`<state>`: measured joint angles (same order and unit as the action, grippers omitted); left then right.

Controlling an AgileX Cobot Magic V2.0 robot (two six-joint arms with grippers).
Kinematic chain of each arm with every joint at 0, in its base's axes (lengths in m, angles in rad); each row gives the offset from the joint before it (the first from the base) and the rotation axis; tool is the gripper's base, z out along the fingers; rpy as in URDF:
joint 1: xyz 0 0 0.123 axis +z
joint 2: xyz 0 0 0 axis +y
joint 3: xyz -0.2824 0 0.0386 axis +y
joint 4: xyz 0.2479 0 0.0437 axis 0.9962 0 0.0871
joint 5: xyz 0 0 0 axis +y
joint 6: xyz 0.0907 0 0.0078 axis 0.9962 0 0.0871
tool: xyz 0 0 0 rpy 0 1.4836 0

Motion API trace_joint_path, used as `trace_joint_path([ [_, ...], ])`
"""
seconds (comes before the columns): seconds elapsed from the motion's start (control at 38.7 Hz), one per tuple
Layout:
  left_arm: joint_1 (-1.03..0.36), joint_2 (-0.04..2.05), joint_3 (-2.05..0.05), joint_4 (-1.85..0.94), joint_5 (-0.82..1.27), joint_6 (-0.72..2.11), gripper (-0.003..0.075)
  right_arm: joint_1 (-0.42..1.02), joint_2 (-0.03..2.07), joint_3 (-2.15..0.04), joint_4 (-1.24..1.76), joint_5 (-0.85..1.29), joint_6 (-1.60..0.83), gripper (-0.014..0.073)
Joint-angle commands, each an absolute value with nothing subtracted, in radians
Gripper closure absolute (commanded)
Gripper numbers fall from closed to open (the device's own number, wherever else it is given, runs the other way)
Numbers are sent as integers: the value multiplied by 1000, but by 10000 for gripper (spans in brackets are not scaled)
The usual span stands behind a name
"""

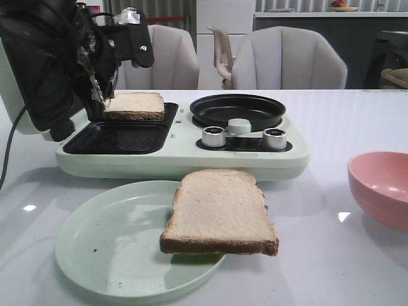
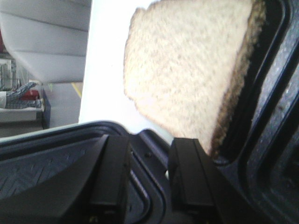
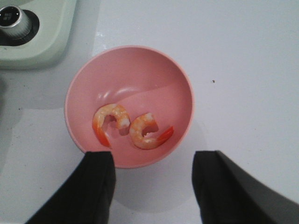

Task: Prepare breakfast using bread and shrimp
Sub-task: 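Open the left gripper and withdraw it upward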

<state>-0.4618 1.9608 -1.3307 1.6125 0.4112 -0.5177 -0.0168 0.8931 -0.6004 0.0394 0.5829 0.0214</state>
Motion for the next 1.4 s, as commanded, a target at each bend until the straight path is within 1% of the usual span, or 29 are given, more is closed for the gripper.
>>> trace_joint_path([
  [0.0, -485, 1868, -1337, 1622, 470, -535, 433, -20, 887, -634, 35, 524, 17, 110],
  [0.16, -514, 1814, -1303, 1612, 527, -535, 444, -20, 887, -634, 35, 524, 17, 110],
  [0.23, -543, 1774, -1289, 1553, 568, -535, 444, -20, 887, -634, 35, 524, 17, 110],
  [0.44, -596, 1635, -1286, 1118, 634, -517, 444, -20, 887, -634, 35, 524, 17, 110],
  [0.57, -623, 1526, -1286, 880, 758, -402, 444, -20, 887, -634, 35, 524, 17, 110],
  [0.75, -624, 1374, -1273, 586, 904, -298, 444, -20, 887, -634, 35, 524, 17, 110],
  [0.96, -624, 1193, -1153, 298, 908, -133, 444, -20, 887, -634, 35, 524, 17, 110],
  [1.14, -624, 1054, -1029, 109, 908, -21, 444, -20, 887, -634, 51, 524, 17, 110],
  [1.37, -624, 887, -883, 75, 902, -11, 444, -20, 892, -634, 52, 509, 17, 110],
])
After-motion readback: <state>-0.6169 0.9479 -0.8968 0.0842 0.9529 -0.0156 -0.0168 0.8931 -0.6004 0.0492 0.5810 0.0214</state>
